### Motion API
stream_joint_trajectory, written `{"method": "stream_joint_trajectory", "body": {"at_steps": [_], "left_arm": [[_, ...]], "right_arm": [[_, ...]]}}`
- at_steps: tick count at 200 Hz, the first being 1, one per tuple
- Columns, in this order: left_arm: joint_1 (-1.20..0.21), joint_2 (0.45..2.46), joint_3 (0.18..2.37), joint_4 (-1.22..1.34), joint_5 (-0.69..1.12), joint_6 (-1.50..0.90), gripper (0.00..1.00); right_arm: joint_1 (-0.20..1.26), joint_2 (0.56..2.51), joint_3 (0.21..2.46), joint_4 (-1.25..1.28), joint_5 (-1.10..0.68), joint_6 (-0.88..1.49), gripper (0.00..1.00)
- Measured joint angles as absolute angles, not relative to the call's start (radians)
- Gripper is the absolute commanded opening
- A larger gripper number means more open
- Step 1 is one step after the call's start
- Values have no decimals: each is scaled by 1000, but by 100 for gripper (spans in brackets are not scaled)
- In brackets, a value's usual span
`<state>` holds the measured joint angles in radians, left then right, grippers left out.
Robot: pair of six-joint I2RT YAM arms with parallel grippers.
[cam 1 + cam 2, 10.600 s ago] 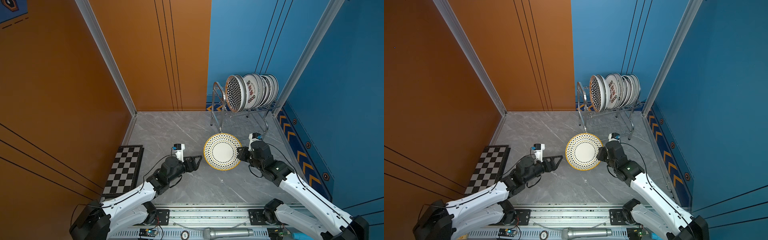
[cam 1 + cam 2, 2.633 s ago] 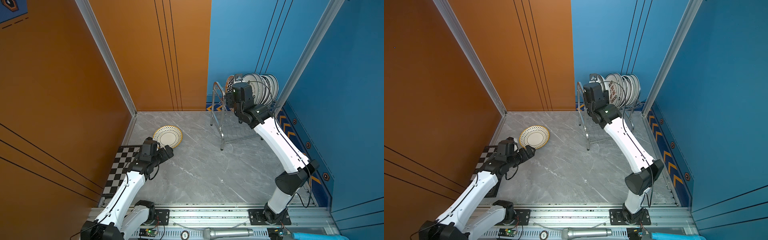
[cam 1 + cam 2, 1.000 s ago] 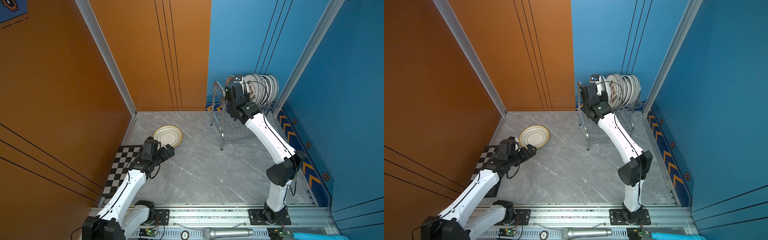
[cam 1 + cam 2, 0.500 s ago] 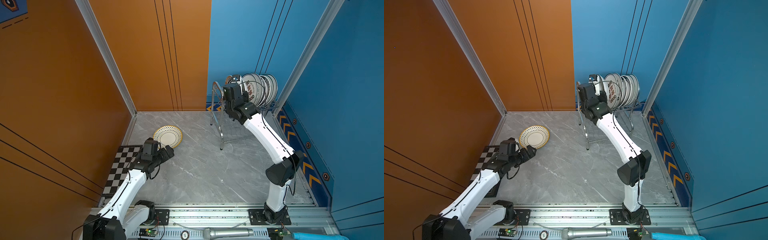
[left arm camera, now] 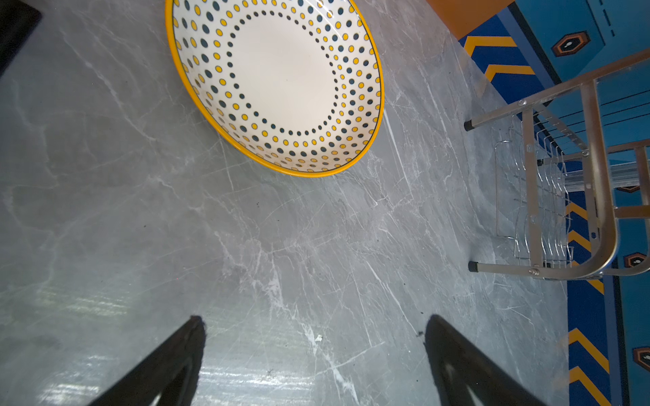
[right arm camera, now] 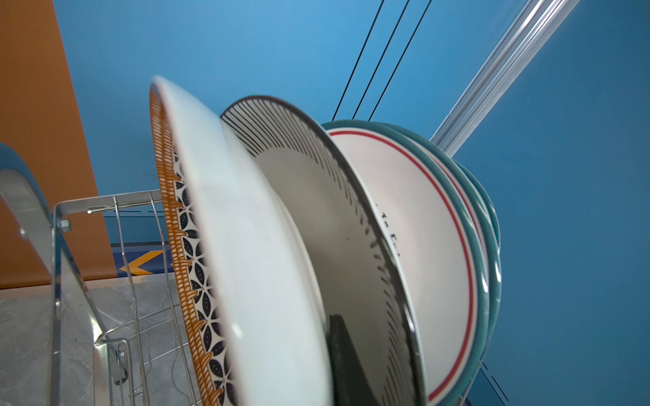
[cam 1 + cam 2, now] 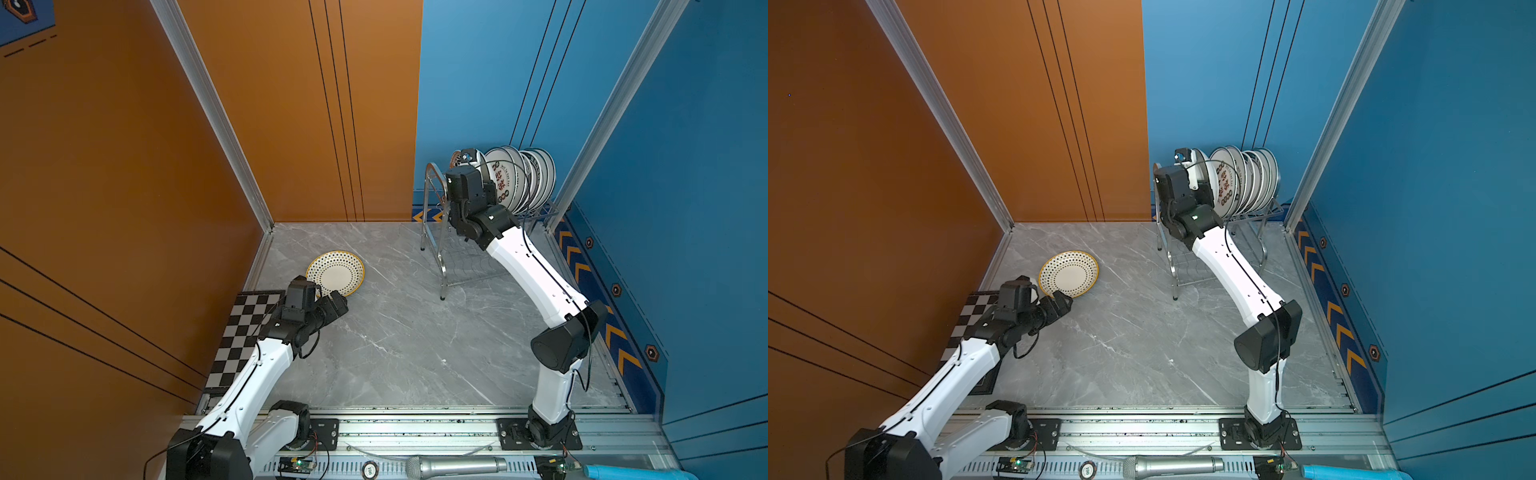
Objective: Unload the plates from the dish rack
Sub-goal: Pick up the plate from the dish rack.
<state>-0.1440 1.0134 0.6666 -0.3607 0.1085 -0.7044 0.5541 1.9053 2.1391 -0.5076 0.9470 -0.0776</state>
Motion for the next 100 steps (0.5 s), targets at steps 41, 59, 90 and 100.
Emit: {"method": "stream_joint_trajectory", "body": {"at_steps": [41,59,90,100], "left_arm": [[-144,1040,660,-359,108,-708,98],[-144,1055,660,-358,108,-709,98],[-144,1085,660,-358,109,-719,98],[-144,1092,660,-358,109,-723,99]], "right_arm": [[576,1905,2099,-408,983,-162,0],[580,1905,2087,-374,993,-193,0],[587,1899,2037,-274,1012,-257,0],[591,1896,2019,-237,1020,-279,0]]}}
